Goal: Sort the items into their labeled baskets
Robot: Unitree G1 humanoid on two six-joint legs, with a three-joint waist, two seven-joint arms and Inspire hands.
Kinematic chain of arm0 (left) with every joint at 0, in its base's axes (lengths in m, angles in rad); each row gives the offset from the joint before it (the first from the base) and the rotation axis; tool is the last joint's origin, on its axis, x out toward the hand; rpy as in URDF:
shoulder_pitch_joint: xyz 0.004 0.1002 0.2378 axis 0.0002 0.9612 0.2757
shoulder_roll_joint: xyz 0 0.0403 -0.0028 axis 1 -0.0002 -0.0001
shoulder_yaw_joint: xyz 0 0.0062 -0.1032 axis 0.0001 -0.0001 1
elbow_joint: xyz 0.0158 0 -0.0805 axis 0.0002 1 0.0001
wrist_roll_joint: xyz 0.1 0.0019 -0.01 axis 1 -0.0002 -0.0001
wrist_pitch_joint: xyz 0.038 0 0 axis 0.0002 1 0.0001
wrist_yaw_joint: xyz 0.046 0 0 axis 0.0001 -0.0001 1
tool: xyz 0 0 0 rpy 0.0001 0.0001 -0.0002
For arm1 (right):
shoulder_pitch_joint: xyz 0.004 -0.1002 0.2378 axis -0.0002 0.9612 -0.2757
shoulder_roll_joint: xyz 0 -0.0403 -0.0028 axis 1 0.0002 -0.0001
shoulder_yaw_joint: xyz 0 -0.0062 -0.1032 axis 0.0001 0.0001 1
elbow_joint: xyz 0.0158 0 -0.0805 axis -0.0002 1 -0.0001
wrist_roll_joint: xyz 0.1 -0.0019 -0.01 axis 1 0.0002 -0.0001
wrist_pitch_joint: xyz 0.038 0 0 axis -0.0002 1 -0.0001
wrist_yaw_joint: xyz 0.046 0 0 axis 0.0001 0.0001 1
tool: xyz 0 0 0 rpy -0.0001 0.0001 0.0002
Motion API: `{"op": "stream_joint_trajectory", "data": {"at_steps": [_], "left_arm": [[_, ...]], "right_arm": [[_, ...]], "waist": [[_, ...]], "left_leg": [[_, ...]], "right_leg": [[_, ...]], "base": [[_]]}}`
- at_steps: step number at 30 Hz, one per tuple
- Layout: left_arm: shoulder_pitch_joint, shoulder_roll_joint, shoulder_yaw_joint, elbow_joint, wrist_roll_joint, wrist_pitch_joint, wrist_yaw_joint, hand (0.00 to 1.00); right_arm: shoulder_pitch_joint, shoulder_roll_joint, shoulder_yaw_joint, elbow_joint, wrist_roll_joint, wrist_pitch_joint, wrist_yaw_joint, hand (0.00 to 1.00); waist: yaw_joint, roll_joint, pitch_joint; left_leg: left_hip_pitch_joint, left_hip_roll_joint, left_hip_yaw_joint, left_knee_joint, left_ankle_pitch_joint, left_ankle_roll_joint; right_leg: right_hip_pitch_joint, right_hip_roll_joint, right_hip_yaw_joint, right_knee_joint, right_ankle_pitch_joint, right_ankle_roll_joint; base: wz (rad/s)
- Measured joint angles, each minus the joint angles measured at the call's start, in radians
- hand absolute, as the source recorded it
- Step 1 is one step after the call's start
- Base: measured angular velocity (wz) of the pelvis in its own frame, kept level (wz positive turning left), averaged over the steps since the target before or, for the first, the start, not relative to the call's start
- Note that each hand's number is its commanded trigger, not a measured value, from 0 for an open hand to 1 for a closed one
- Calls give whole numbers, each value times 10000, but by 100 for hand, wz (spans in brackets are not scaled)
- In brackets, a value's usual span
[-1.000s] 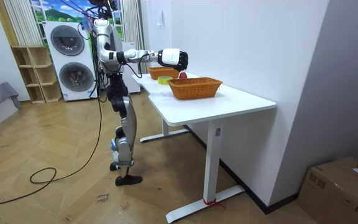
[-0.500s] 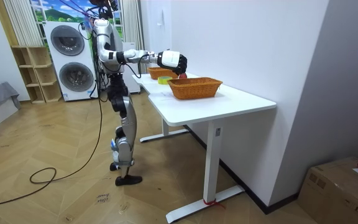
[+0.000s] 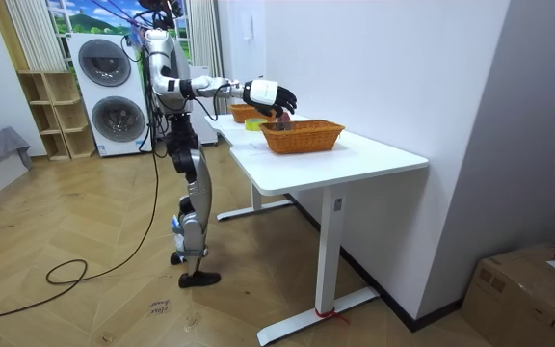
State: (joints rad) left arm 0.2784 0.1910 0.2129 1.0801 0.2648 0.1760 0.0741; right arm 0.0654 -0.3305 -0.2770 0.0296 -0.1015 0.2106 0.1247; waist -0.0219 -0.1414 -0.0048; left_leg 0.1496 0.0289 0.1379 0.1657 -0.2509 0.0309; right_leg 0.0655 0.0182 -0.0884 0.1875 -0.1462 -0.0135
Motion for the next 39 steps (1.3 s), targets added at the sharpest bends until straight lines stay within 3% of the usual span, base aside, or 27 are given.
{"op": "stream_joint_trajectory", "data": {"at_steps": [24, 39], "left_arm": [[-2, 4, -2, 0, -2, 69, 32, 0], [-35, -17, -3, 7, 29, -51, 44, 0]], "right_arm": [[0, 0, 105, 0, -92, 2, 9, 0], [-294, 0, 123, -476, -210, -74, -554, 0]], "waist": [[6, 42, 1], [61, 263, 9]], "left_leg": [[2, 1, 0, 5, 0, 0], [-25, -4, 3, -16, 0, 0]], "right_leg": [[2, 6, 4, 0, 1, -1], [-32, -3, -59, 29, 0, 0]], "base": [[0], [0]]}}
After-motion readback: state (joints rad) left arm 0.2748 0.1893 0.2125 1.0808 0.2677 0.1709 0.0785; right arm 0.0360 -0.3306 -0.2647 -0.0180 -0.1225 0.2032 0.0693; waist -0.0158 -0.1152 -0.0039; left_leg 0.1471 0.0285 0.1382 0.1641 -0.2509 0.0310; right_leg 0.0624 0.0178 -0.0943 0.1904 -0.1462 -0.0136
